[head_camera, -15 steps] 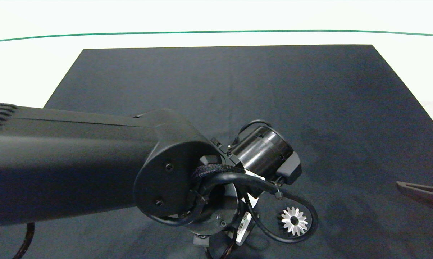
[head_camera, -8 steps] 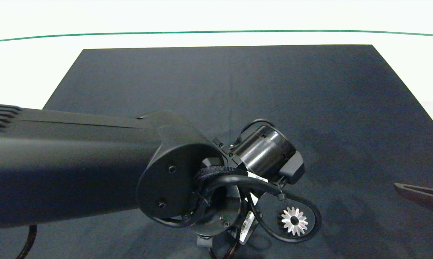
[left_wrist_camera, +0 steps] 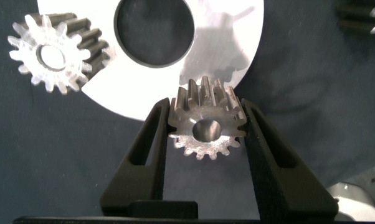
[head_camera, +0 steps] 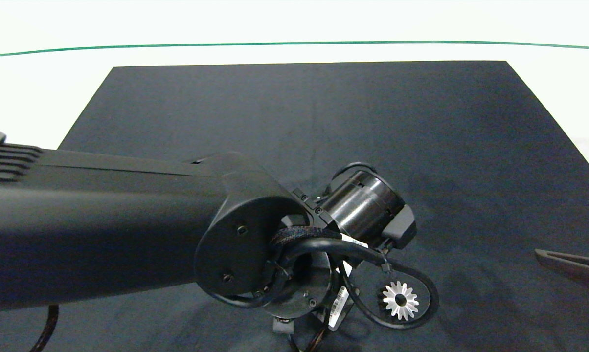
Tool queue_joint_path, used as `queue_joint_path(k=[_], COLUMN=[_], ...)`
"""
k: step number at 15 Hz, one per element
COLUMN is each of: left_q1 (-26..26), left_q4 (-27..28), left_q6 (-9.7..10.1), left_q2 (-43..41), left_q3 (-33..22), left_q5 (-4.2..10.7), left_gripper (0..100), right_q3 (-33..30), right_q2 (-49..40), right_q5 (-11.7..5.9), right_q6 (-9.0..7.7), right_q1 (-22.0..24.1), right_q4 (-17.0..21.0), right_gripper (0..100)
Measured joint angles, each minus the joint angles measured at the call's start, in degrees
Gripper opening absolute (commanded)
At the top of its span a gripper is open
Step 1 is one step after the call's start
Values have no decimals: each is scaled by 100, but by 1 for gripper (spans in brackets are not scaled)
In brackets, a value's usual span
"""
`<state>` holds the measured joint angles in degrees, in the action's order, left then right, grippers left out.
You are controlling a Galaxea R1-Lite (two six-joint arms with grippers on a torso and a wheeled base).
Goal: Remove an incorrectly installed larger gear and replace it with the correct smaller gear
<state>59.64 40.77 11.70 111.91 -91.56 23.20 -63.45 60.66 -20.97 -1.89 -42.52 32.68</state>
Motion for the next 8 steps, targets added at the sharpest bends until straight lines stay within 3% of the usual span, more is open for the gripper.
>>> queue_joint_path(k=[8], left_q1=[-5], left_q4=[-45], left_q6=[34], left_q2=[7], left_q3=[79], left_q5=[4], left_gripper=[19], right_q3=[6], right_q2=[2], right_q5=[0], right_q6=[-1], right_q1=[0], right_q4=[0], right_gripper=[100])
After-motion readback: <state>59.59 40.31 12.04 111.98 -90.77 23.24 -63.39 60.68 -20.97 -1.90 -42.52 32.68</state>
